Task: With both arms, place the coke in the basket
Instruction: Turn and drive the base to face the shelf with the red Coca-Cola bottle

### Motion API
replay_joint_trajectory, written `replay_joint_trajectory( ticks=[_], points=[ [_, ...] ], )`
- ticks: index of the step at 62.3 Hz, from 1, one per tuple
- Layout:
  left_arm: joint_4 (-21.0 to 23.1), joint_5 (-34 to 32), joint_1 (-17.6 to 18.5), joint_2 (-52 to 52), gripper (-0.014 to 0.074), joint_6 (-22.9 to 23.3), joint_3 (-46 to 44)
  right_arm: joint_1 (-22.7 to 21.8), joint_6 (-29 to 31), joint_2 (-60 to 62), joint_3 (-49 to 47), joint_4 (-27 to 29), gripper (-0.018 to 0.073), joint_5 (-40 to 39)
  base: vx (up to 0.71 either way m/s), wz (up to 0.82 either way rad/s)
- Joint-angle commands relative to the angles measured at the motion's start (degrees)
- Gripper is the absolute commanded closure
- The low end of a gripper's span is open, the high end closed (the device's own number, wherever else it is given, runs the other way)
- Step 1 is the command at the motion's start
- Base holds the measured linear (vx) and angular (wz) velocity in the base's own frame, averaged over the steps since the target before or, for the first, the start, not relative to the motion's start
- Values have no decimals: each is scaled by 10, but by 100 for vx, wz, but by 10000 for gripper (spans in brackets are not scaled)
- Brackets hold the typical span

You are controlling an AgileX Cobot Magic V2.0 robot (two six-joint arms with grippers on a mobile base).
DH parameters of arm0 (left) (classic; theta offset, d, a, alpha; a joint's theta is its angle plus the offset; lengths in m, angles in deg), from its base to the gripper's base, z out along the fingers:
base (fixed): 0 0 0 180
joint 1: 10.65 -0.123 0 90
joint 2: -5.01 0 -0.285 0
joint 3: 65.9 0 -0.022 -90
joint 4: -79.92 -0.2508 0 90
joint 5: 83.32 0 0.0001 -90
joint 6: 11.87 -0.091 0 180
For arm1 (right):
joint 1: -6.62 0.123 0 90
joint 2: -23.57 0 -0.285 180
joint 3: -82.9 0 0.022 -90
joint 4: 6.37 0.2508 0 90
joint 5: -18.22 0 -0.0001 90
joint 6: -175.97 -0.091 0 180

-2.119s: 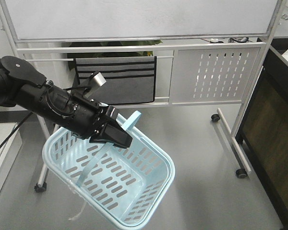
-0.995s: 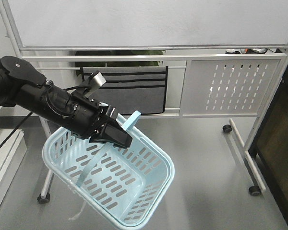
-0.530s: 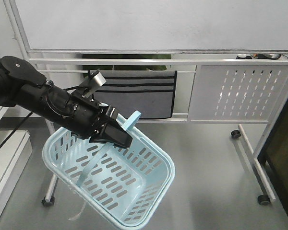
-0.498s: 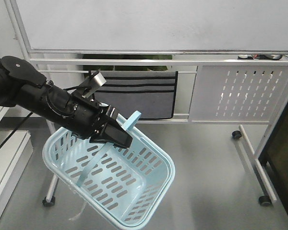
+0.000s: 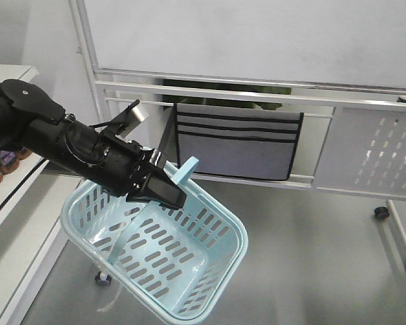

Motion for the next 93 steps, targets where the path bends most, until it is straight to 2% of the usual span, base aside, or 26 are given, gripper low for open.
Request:
replay_joint_trajectory(
  ticks=[1, 93],
  points=[
    [48, 9, 2, -31, 602, 0, -19, -4, 4, 8, 11, -2, 569, -42, 9, 39],
    [48, 9, 2, -31, 602, 0, -19, -4, 4, 8, 11, -2, 569, -42, 8, 38]
  ],
)
